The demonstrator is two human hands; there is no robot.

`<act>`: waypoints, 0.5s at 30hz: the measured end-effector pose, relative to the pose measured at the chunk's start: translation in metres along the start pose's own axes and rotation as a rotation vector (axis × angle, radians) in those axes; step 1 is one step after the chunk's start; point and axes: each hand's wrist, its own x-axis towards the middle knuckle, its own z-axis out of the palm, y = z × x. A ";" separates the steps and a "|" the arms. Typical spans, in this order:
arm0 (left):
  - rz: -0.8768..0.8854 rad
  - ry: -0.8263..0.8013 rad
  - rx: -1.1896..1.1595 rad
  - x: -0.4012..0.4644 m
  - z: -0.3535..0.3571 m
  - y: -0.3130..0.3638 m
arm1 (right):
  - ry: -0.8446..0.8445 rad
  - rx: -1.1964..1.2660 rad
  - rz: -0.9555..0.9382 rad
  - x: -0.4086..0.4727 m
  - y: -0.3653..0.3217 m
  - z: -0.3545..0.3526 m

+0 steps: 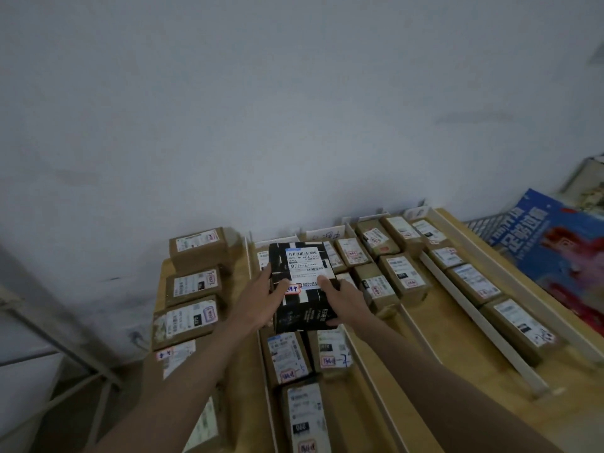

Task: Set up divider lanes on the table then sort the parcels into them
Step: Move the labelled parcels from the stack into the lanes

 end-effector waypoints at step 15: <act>0.056 0.039 0.389 -0.097 0.140 0.097 | 0.021 -0.014 -0.065 -0.076 0.121 -0.149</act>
